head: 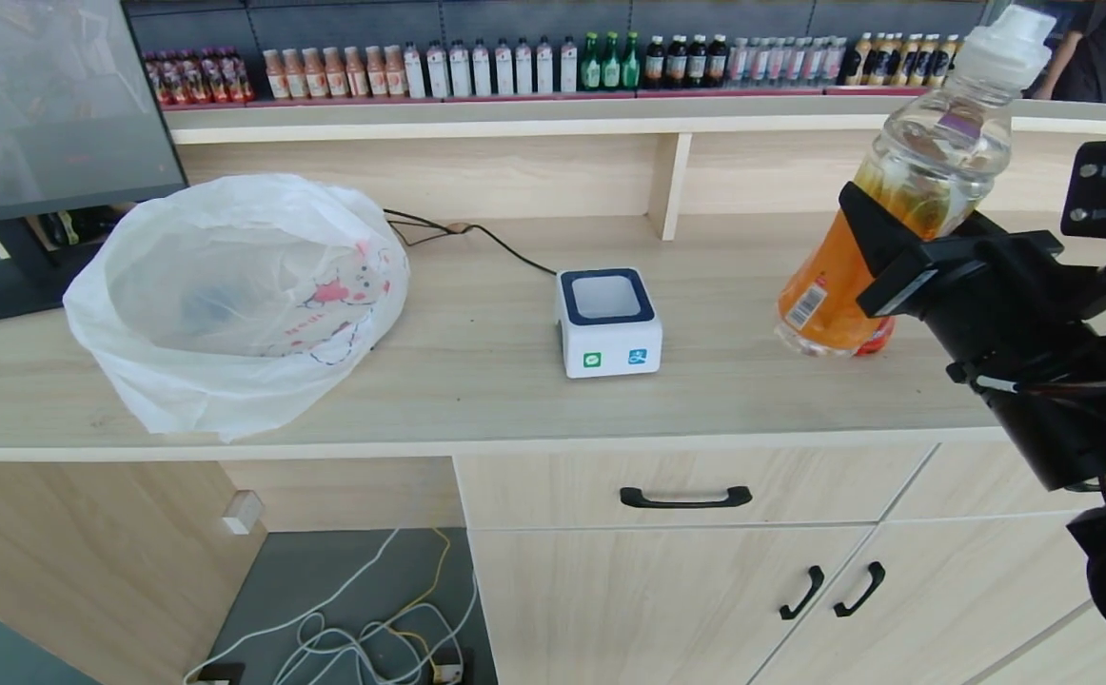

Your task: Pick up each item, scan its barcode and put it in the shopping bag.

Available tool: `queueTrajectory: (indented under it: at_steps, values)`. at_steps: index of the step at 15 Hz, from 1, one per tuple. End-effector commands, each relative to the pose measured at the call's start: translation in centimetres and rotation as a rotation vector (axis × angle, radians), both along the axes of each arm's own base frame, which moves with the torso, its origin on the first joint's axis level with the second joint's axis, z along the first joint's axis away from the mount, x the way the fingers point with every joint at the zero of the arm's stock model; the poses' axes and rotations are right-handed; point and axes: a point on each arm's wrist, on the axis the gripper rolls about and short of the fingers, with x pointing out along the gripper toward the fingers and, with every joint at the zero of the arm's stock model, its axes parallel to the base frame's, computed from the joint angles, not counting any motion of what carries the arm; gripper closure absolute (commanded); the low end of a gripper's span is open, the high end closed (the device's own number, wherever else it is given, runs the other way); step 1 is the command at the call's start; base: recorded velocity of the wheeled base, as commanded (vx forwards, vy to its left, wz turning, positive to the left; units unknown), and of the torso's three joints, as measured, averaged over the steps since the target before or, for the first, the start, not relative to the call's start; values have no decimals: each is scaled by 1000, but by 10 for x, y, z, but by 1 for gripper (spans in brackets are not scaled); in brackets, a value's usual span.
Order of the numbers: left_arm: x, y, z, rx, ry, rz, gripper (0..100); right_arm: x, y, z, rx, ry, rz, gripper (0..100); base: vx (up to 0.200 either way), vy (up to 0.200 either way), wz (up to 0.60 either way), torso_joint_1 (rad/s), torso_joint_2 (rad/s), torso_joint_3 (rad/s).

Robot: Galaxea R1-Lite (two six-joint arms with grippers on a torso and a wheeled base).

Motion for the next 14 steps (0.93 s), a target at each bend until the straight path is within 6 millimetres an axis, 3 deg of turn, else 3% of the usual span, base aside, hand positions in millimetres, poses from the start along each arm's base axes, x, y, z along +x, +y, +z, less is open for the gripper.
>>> queueTrajectory:
  at_steps: [1,11,14]
  values:
    - [0,0,0,-1,0,1,0,1,0,-1,1,3,1,100,0,200,0,2,-2,2]
    - [0,0,0,-7,0,1,0,-2,7,2,-7,-11,17,100,0,200,0,7,3,0]
    - [0,0,0,-4,0,1,0,-2,0,-5,-17,16,-7,100,0,0,0,0,0,0]
